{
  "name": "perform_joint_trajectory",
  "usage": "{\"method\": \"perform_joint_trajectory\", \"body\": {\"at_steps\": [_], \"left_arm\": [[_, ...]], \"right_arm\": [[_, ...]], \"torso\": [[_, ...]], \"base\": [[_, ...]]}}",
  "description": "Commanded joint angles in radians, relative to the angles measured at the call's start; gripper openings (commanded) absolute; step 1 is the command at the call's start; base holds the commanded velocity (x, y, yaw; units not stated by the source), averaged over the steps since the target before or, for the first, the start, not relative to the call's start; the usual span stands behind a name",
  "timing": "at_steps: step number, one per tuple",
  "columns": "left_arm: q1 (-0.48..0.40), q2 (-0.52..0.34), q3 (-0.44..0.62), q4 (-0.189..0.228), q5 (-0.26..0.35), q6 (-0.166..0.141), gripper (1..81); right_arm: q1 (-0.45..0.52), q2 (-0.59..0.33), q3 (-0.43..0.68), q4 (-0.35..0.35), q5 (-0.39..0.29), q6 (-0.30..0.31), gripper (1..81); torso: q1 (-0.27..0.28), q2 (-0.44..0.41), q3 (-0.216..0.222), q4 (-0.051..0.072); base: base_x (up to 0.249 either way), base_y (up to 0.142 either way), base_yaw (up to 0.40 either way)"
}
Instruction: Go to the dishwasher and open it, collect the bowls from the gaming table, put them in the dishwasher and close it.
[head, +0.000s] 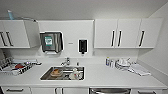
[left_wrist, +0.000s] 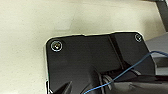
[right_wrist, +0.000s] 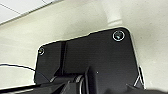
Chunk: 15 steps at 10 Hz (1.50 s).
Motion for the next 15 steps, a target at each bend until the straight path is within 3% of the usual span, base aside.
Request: {"method": "perform_joint_trajectory", "body": {"at_steps": [1, 8, 10, 12, 15], "left_arm": [[-0.061, -0.012, 0.003, 0.012, 0.045, -0.003, 81.1], [-0.053, -0.018, 0.013, 0.002, 0.04, -0.003, 81.1], [-0.041, -0.101, 0.115, 0.001, -0.03, -0.007, 81.1], [-0.039, -0.239, 0.27, 0.007, -0.043, -0.013, 81.1], [-0.039, -0.414, 0.436, 0.01, -0.115, -0.015, 81.1]], "right_arm": [[0.06, -0.021, 0.005, -0.007, -0.045, -0.005, 81.1], [0.064, -0.04, 0.046, 0.003, -0.057, 0.007, 81.1], [0.064, -0.118, 0.176, 0.004, -0.074, 0.008, 81.1], [0.073, -0.204, 0.291, 0.006, -0.076, 0.008, 81.1], [0.111, -0.337, 0.485, 0.007, -0.097, 0.008, 81.1]], "torso": [[0.0, 0.0, 0.0, 0.0], [0.0, 0.0, 0.0, 0.0], [0.0, 0.0, 0.0, 0.0], [0.0, 0.0, 0.0, 0.0], [0.0, 0.0, 0.0, 0.0]], "base": [[0.135, 0.0, 0.0], [0.045, 0.0, 0.0], [0.0, 0.0, 0.0], [0.0, 0.0, 0.0], [0.0, 0.0, 0.0]]}}
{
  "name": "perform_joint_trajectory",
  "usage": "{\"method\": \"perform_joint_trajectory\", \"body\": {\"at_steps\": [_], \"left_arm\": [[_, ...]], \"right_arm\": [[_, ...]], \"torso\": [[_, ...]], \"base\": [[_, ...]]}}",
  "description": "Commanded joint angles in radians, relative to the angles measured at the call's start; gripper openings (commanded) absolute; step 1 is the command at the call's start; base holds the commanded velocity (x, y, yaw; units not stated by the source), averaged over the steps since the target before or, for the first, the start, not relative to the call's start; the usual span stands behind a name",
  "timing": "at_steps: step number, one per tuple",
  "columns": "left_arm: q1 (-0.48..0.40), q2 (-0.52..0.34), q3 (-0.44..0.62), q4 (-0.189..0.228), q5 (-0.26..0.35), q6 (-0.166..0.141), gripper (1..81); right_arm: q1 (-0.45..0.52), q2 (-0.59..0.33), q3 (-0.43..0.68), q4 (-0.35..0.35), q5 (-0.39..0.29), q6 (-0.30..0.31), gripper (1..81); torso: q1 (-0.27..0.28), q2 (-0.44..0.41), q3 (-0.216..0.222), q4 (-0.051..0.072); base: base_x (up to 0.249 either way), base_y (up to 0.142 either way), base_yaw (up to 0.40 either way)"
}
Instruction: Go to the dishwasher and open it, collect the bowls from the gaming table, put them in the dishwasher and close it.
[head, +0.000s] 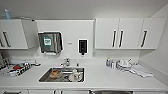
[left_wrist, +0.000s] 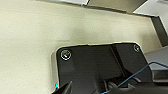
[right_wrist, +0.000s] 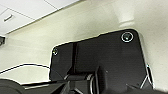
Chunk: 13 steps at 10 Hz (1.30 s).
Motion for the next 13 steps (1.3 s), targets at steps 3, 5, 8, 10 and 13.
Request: {"method": "perform_joint_trajectory", "body": {"at_steps": [3, 5, 8, 10, 13], "left_arm": [[-0.039, -0.309, 0.298, 0.011, -0.113, -0.005, 81.1], [-0.04, -0.44, 0.435, 0.011, -0.167, -0.005, 81.1], [-0.063, -0.624, 0.654, 0.014, -0.214, -0.005, 81.1], [-0.115, -0.71, 0.763, 0.014, -0.213, -0.005, 81.1], [-0.229, -0.834, 0.933, 0.014, -0.197, -0.007, 81.1]], "right_arm": [[0.134, -0.268, 0.329, 0.03, -0.09, 0.004, 81.1], [0.169, -0.328, 0.401, 0.053, -0.096, 0.005, 81.1], [0.22, -0.4, 0.502, 0.087, -0.096, 0.005, 81.1], [0.243, -0.429, 0.528, 0.104, -0.088, 0.007, 81.1], [0.289, -0.431, 0.544, 0.109, -0.087, 0.007, 81.1]], "torso": [[0.135, -0.211, 0.0, 0.0], [0.106, -0.17, -0.087, 0.0], [0.166, -0.267, -0.18, 0.0], [0.209, -0.336, -0.152, 0.0], [0.265, -0.423, -0.176, 0.0]], "base": [[0.0, 0.0, 0.0], [0.0, 0.0, 0.0], [0.0, 0.0, 0.0], [0.0, 0.0, 0.0], [0.0, 0.0, 0.0]]}}
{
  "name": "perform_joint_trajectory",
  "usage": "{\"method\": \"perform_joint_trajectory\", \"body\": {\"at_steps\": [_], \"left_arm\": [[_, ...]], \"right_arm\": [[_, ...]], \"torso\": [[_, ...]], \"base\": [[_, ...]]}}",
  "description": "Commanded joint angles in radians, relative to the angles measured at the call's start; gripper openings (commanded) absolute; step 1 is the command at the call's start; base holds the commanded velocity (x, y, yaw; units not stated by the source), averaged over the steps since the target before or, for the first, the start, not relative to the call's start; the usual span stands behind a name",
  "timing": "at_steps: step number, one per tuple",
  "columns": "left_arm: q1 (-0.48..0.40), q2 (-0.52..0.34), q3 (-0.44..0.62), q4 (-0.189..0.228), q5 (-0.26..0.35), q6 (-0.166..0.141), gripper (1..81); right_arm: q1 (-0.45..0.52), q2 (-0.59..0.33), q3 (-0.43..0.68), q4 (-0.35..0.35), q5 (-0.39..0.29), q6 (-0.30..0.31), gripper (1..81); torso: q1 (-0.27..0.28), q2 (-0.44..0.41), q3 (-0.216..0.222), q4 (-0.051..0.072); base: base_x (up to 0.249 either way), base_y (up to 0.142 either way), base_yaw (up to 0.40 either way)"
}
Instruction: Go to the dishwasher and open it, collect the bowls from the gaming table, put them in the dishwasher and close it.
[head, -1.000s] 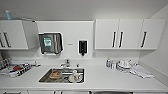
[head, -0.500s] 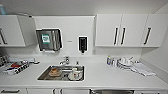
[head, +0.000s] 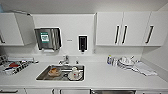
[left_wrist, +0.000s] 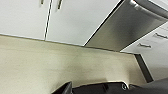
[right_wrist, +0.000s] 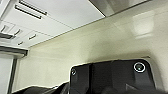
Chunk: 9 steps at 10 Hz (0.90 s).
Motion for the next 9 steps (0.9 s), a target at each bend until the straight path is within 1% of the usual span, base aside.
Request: {"method": "perform_joint_trajectory", "body": {"at_steps": [1, 2, 3, 4, 5, 6, 7, 8, 9], "left_arm": [[-0.168, -0.188, 0.182, 0.014, 0.015, 0.0, 81.1], [-0.196, -0.224, 0.234, 0.014, 0.03, -0.002, 81.1], [-0.211, -0.252, 0.28, 0.014, 0.035, -0.002, 81.1], [-0.231, -0.292, 0.341, 0.015, 0.034, -0.002, 81.1], [-0.242, -0.315, 0.378, 0.015, 0.035, 0.0, 81.1], [-0.246, -0.338, 0.414, 0.015, 0.034, 0.001, 81.1], [-0.248, -0.35, 0.434, 0.015, 0.034, 0.003, 81.1], [-0.26, -0.349, 0.428, 0.014, 0.034, 0.003, 81.1], [-0.278, -0.338, 0.4, 0.002, 0.035, 0.0, 81.1]], "right_arm": [[0.099, -0.049, 0.038, 0.024, -0.048, 0.001, 81.1], [0.107, -0.052, 0.036, 0.044, -0.048, 0.001, 81.1], [0.118, -0.06, 0.042, 0.064, -0.046, 0.001, 81.1], [0.137, -0.071, 0.055, 0.103, -0.049, 0.001, 81.1], [0.157, -0.084, 0.073, 0.146, -0.054, 0.001, 81.1], [0.174, -0.095, 0.091, 0.167, -0.054, 0.001, 81.1], [0.193, -0.107, 0.116, 0.191, -0.055, 0.001, 81.1], [0.213, -0.114, 0.134, 0.209, -0.055, 0.001, 81.1], [0.229, -0.117, 0.153, 0.222, -0.057, 0.001, 81.1]], "torso": [[0.062, -0.095, 0.0, 0.0], [0.087, -0.136, 0.0, 0.0], [0.109, -0.169, -0.094, 0.0], [0.126, -0.198, -0.101, 0.0], [0.143, -0.227, -0.119, 0.0], [0.163, -0.259, -0.149, 0.0], [0.185, -0.295, -0.184, 0.0], [0.211, -0.335, -0.221, 0.0], [0.235, -0.372, -0.256, 0.0]], "base": [[0.0, 0.0, 0.0], [0.0, 0.0, 0.0], [0.0, 0.0, 0.0], [0.0, 0.0, 0.0], [0.0, 0.0, 0.0], [0.0, 0.0, 0.0], [0.0, 0.0, 0.0], [0.0, 0.0, 0.0], [0.0, 0.0, 0.0]]}}
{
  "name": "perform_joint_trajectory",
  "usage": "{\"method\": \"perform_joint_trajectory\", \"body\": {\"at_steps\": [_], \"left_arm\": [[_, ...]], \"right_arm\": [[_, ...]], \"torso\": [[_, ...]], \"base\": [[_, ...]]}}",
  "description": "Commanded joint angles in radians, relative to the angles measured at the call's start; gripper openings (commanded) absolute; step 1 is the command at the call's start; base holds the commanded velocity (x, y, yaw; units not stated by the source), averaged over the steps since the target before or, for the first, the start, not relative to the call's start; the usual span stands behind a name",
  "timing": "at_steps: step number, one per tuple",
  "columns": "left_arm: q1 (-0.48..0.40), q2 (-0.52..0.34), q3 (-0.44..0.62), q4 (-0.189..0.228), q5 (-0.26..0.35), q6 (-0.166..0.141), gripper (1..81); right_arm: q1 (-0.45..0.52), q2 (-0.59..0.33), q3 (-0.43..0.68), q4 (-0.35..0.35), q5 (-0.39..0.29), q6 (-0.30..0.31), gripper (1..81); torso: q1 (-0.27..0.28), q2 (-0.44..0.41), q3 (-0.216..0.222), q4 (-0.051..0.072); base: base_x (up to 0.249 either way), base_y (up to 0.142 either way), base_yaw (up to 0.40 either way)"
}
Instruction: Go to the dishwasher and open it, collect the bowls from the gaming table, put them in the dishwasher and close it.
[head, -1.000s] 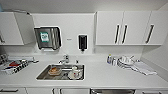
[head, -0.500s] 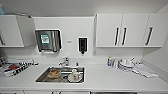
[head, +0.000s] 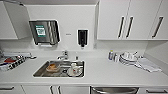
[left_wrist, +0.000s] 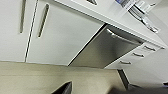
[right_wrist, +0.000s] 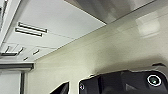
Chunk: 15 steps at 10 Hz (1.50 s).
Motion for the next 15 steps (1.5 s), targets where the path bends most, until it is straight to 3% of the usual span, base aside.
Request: {"method": "perform_joint_trajectory", "body": {"at_steps": [1, 2, 3, 4, 6, 9, 10, 13, 15], "left_arm": [[-0.119, -0.041, -0.024, -0.003, 0.029, 0.001, 81.1], [-0.14, -0.036, -0.026, -0.001, 0.064, -0.008, 81.1], [-0.175, -0.042, -0.006, 0.003, 0.129, -0.033, 81.1], [-0.234, -0.055, 0.01, 0.001, 0.228, -0.039, 81.1], [-0.361, -0.084, 0.016, -0.001, 0.352, -0.077, 81.1], [-0.568, -0.085, 0.068, -0.003, 0.6, -0.117, 81.1], [-0.609, -0.084, 0.075, -0.004, 0.663, -0.133, 81.1], [-0.628, -0.068, 0.071, -0.013, 0.685, -0.137, 81.1], [-0.628, -0.053, 0.059, -0.012, 0.685, -0.137, 81.1]], "right_arm": [[0.117, -0.061, 0.07, 0.048, -0.048, -0.001, 81.1], [0.126, -0.064, 0.078, 0.049, -0.048, -0.001, 81.1], [0.128, -0.067, 0.079, 0.049, -0.05, -0.001, 81.1], [0.128, -0.067, 0.075, 0.049, -0.05, -0.003, 81.1], [0.134, -0.067, 0.07, 0.05, -0.05, -0.003, 81.1], [0.155, -0.07, 0.069, 0.087, -0.05, -0.003, 81.1], [0.172, -0.075, 0.075, 0.108, -0.062, -0.003, 81.1], [0.237, -0.099, 0.081, 0.191, -0.125, -0.003, 81.1], [0.273, -0.125, 0.096, 0.222, -0.128, -0.003, 81.1]], "torso": [[0.062, -0.096, -0.054, 0.0], [0.085, -0.132, -0.031, 0.0], [0.101, -0.157, -0.053, 0.0], [0.121, -0.187, -0.06, 0.0], [0.163, -0.255, -0.071, 0.0], [0.233, -0.366, -0.071, 0.0], [0.255, -0.402, -0.13, 0.0], [0.311, -0.493, -0.201, 0.0], [0.357, -0.568, -0.271, 0.0]], "base": [[0.0, 0.0, 0.0], [0.0, 0.0, 0.0], [0.0, 0.0, 0.0], [0.0, 0.0, 0.0], [0.0, 0.0, 0.0], [0.0, 0.0, 0.0], [0.0, 0.0, 0.0], [0.0, 0.0, 0.0], [0.0, 0.0, 0.0]]}}
